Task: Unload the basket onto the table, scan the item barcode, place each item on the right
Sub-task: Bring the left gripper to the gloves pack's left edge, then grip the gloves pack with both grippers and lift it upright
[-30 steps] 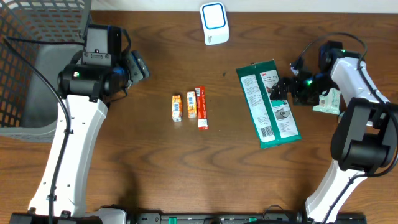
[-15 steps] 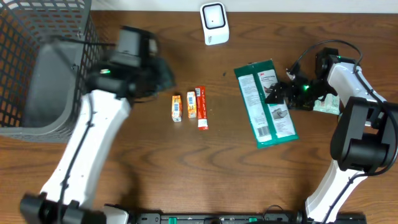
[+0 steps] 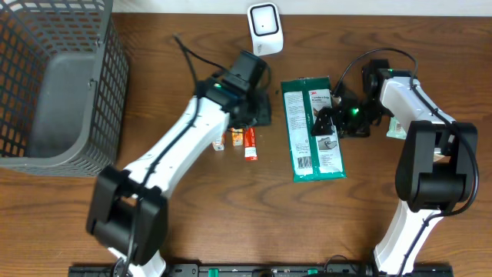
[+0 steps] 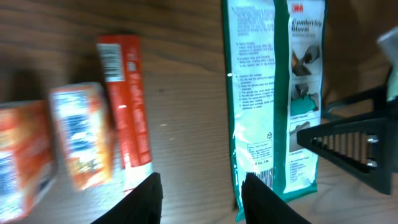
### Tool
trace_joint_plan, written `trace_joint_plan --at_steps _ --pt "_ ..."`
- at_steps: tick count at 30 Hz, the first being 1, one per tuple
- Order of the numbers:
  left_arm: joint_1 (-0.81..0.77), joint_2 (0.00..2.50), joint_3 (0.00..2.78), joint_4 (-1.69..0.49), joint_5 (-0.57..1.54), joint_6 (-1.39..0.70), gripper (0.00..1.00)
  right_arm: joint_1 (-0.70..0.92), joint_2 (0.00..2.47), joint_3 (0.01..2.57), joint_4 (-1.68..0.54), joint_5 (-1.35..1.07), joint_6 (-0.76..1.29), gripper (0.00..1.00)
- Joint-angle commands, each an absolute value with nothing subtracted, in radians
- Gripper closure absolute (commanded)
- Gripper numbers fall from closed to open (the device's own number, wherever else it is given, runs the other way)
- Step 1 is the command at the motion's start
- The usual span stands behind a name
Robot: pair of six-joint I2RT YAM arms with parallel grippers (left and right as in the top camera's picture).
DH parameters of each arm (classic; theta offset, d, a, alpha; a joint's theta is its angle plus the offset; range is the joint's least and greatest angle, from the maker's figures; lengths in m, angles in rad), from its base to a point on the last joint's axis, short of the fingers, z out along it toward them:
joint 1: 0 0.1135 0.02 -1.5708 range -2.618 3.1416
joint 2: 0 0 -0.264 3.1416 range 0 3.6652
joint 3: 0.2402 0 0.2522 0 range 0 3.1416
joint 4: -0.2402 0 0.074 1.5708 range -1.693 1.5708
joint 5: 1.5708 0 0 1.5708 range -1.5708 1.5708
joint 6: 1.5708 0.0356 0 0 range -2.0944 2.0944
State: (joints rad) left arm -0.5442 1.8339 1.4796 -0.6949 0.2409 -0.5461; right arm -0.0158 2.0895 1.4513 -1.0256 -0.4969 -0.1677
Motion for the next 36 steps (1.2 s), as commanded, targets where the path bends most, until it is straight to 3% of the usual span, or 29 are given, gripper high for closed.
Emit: trace_joint_plan --at_steps 1,12,17,20,25,36 --pt "-0.564 1.875 1.472 -0.671 0.239 -0.544 0.57 -0.038 2.069 1.446 -1.007 -0.479 -0.149 0.01" --pt "-0.605 1.99 1.472 -0.603 0.239 -0.544 0.58 -0.112 2.069 1.395 -0.901 -0.589 -0.15 0.01" --pt "-0.612 2.042 1.472 -0.577 0.239 -0.543 0.74 -0.111 2.069 1.322 -0.787 -0.682 -0.15 0.01" --pt "-0.616 2.075 1.472 -0.564 0.239 -0.544 0.77 -0.11 2.069 1.29 -0.741 -0.687 -0.15 0.05" --pt "-0.627 2.126 1.472 -0.558 0.239 -0.532 0.79 -0.11 2.069 1.267 -0.714 -0.69 -0.149 0.26" --pt "-0.654 2.151 1.472 -0.55 0.239 -0.529 0.78 -0.107 2.069 1.25 -0.743 -0.691 -0.127 0.3"
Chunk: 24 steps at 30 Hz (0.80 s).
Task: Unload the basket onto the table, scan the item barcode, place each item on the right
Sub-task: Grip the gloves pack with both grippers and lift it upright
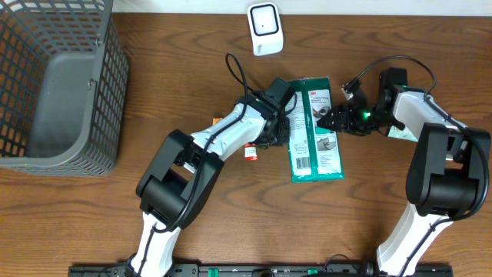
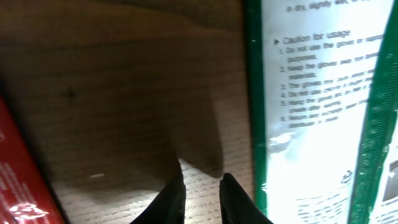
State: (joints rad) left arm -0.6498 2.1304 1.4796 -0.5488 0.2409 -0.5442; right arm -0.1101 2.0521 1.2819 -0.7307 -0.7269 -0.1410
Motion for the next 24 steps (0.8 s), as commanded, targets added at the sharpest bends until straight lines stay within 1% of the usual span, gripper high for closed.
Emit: trace_joint_plan --at_steps 1,5,13,21,24 --pt "-0.654 2.152 1.472 -0.55 0.239 -0.529 0.78 -0.107 2.069 1.246 -0.744 -0.698 -0.127 0.3" --pt "-0.654 2.161 1.472 -0.548 0.238 -0.528 0.78 -0.105 2.069 1.232 -0.744 -0.754 -0.128 0.33" --pt "-0.654 2.192 1.469 -0.546 0.238 -0.529 0.78 -0.105 2.069 1.176 -0.732 -0.847 -0.16 0.3" --pt "-0.654 2.197 1.469 -0.54 0.238 -0.529 0.78 -0.105 2.069 1.133 -0.717 -0.968 -0.178 0.31" --pt "-0.654 2.198 1.469 -0.54 0.238 -0.529 0.78 -0.105 2.069 1.113 -0.717 -0.978 -0.181 0.32"
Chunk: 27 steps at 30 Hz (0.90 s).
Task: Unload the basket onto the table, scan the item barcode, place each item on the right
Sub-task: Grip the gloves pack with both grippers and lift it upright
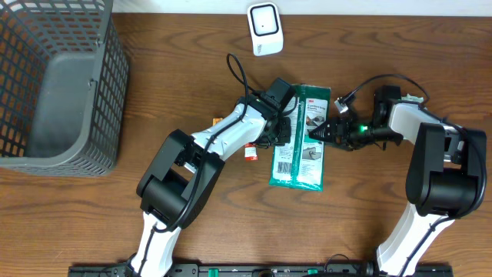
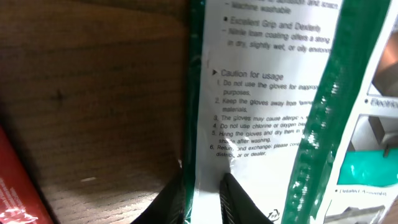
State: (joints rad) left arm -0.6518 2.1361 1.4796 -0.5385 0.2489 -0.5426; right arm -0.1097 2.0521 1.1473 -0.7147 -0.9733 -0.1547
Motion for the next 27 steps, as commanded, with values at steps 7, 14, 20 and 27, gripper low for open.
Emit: trace_joint_plan --at_steps 7,14,20,27 --pt "-0.654 2.198 1.469 -0.538 0.224 -0.529 0.78 -0.105 2.069 1.061 -0.676 -1.049 -0.181 0.33" --pt "-0.654 2.198 1.469 -0.536 0.224 -0.529 0.78 -0.101 2.069 1.023 -0.588 -1.161 -0.18 0.57" --pt "-0.654 2.198 1.469 -0.536 0.224 -0.529 0.78 -0.086 2.069 1.006 -0.549 -1.168 -0.168 0.56" --pt "-0.654 2.198 1.469 -0.536 0.224 -0.529 0.78 -0.049 2.069 1.006 -0.523 -1.18 -0.157 0.53"
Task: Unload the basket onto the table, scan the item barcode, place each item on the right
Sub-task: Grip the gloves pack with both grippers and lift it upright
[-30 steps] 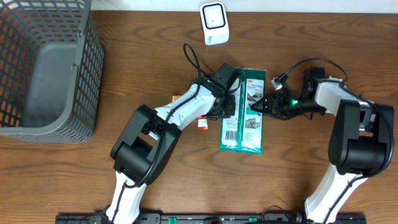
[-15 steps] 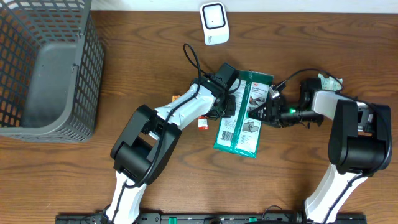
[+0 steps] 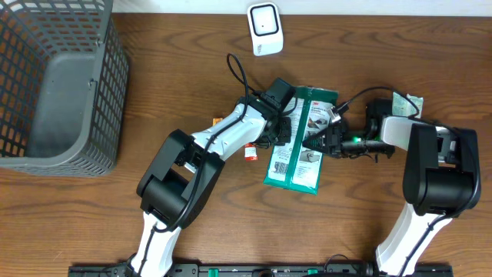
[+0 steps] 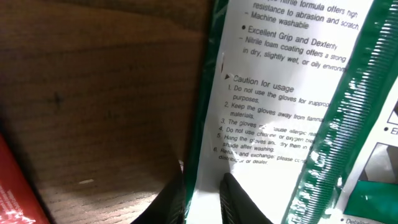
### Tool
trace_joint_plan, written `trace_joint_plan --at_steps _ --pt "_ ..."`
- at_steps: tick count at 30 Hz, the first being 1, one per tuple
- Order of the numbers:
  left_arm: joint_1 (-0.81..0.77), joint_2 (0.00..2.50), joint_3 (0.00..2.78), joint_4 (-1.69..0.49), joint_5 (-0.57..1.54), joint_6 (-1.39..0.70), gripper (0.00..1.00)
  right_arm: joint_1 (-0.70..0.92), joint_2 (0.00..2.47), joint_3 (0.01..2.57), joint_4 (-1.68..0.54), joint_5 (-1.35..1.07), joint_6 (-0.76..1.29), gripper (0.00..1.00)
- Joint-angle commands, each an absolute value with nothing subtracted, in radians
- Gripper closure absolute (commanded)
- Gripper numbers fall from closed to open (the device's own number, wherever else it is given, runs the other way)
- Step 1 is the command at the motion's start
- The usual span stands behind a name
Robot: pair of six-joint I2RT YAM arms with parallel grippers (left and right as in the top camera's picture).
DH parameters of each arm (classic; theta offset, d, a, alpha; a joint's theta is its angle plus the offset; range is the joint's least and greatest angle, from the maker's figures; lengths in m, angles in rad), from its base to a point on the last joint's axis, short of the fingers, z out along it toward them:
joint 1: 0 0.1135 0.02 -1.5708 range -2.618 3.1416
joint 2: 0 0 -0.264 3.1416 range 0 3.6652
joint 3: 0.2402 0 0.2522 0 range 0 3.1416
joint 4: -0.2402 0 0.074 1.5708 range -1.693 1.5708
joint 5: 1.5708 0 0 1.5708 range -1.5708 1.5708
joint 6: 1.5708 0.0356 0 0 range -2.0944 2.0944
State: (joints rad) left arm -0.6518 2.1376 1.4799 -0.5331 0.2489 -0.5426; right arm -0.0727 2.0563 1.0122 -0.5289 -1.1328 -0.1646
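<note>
The green-and-white glove package [image 3: 296, 165] lies askew on the wood table, below the white scanner [image 3: 263, 28]. My left gripper [image 3: 284, 132] is at its left edge. In the left wrist view the package [image 4: 280, 93] fills the right side, printed text up, and its green edge runs into the narrow gap of my left gripper [image 4: 203, 178]; the fingers [image 4: 171, 202] stand slightly apart, not pressed on it. My right gripper [image 3: 318, 142] is on the package's right side, shut on it as far as the overhead view shows. No barcode shows in the wrist view.
A grey mesh basket [image 3: 108, 77] stands at the far left. Small red and orange boxes [image 3: 250, 151] lie under my left arm; one red box [image 4: 12, 186] shows at the wrist view's left edge. Another small packet [image 3: 406, 103] lies beside my right arm.
The package has turned, its lower end swung left and its left edge reaching deeper between my left fingers. My right gripper sits lower and farther left on it. My left gripper kept its place.
First the package lay straight, my right gripper at its right edge and my left gripper wide open over the small boxes. Then my left gripper, narrowed, stood on the table just left of the package. After that the package was shifted left, its edge between those fingers, and now askew.
</note>
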Motion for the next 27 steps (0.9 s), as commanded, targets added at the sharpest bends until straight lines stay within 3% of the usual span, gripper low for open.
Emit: trace_joint_plan --at_steps 1,13,15,17,18,27 --pt "-0.654 2.198 1.469 -0.536 0.224 -0.529 0.78 -0.043 2.069 1.006 -0.52 -1.18 -0.148 0.53" --pt "-0.654 2.198 1.469 -0.536 0.224 -0.529 0.79 -0.019 2.069 1.006 -0.508 -1.163 -0.135 0.67" --pt "-0.654 2.197 1.469 -0.536 0.229 -0.529 0.79 -0.019 2.069 1.006 -0.508 -1.132 -0.135 0.77" --pt "-0.653 2.191 1.473 -0.536 0.229 -0.529 0.79 -0.02 2.069 1.006 -0.508 -1.096 -0.135 0.97" --pt "-0.652 2.186 1.475 -0.536 0.228 -0.529 0.79 -0.021 2.069 1.006 -0.508 -1.09 -0.135 0.99" --pt "-0.62 2.009 1.479 -0.536 0.224 -0.497 0.75 -0.072 2.028 1.015 -0.563 -1.089 -0.16 0.99"
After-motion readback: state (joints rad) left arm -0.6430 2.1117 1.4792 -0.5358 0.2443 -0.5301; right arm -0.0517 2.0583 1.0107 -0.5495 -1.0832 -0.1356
